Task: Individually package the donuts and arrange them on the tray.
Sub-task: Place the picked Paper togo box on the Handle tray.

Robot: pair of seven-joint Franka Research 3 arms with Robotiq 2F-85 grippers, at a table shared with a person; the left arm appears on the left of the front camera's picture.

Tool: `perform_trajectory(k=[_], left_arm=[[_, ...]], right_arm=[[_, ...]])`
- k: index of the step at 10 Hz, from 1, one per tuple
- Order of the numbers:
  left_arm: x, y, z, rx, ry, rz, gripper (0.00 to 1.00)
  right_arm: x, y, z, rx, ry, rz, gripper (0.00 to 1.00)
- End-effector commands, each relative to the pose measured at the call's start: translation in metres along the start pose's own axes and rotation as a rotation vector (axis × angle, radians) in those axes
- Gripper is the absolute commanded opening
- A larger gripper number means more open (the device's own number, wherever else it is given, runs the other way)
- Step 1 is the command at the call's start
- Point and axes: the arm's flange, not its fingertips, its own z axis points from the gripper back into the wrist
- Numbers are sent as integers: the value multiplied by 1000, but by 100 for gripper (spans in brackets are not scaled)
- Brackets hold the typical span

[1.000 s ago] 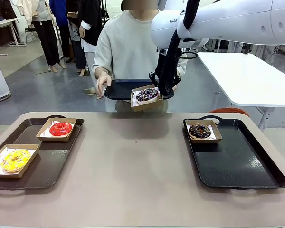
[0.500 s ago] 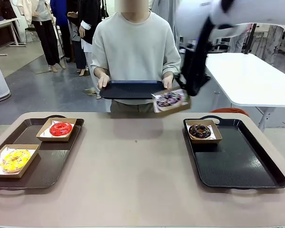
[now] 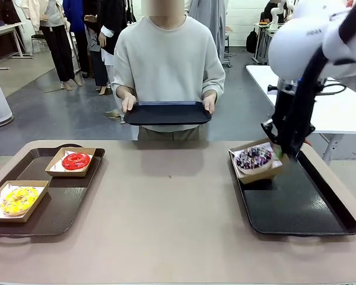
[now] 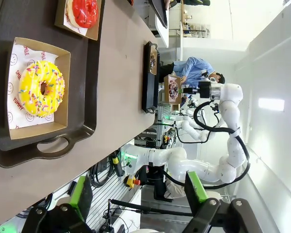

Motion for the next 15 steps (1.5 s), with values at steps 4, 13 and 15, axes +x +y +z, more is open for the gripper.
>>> perform_trajectory(k=[4,13,15], left_arm=[[-2,-2,1,-1,-5,-4,100],[-2,-2,1,-1,-5,-4,100],[-2,-2,1,-1,-5,-4,100]], right_arm=[[0,-33,-55,119,26,-27,1],[-4,-30,-50,73,47,-42,1],[-4,-39,-59,52,18,-8,1]])
